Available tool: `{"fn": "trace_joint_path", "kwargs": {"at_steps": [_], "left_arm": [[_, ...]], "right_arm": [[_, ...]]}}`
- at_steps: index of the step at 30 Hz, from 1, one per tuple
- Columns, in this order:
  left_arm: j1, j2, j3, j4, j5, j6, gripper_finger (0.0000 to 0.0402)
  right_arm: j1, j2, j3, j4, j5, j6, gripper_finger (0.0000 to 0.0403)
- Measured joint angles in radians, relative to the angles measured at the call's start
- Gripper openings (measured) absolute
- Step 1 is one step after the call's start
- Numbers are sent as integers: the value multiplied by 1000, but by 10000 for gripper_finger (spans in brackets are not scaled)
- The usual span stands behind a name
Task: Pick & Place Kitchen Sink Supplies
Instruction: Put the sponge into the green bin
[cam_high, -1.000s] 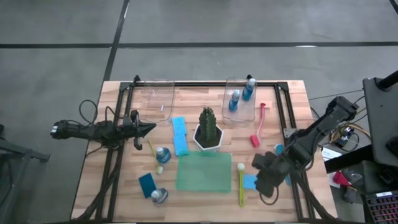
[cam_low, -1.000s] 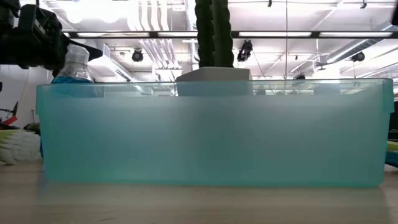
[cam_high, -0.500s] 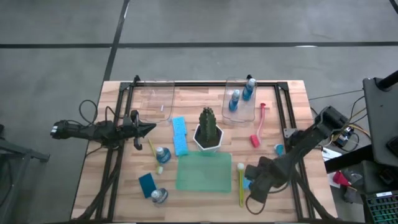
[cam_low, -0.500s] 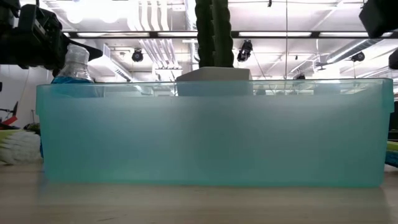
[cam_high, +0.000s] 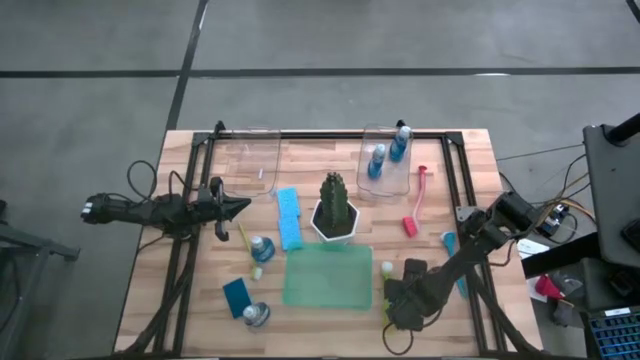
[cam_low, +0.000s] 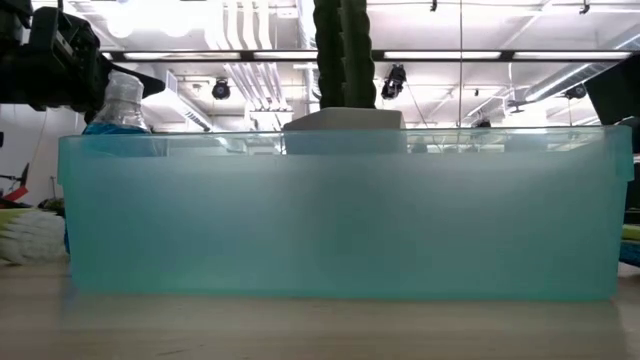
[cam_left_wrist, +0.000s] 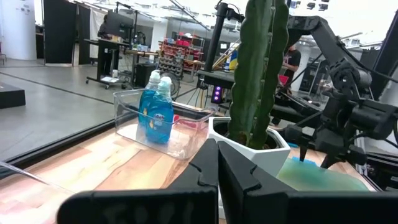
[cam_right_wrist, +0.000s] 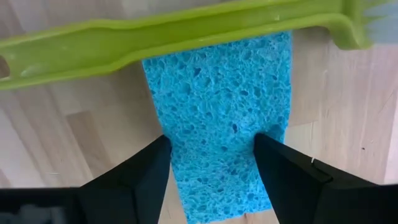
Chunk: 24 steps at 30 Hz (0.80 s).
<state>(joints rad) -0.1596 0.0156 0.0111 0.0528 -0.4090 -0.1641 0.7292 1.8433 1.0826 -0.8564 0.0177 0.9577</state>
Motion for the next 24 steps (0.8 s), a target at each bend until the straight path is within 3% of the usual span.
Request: {"fn": "trace_joint_path", "kwargs": {"at_steps": [7, 16, 24], "left_arm": [[0, 0, 0, 0, 0, 0, 0], [0, 0, 0, 0, 0, 0, 0], [0, 0, 0, 0, 0, 0, 0]], "right_arm": [[-7, 11, -1, 1, -5, 8, 179], [-9, -47, -10, -13, -54, 68, 20], [-8, -210, -11, -119, -80, 182, 8]]}}
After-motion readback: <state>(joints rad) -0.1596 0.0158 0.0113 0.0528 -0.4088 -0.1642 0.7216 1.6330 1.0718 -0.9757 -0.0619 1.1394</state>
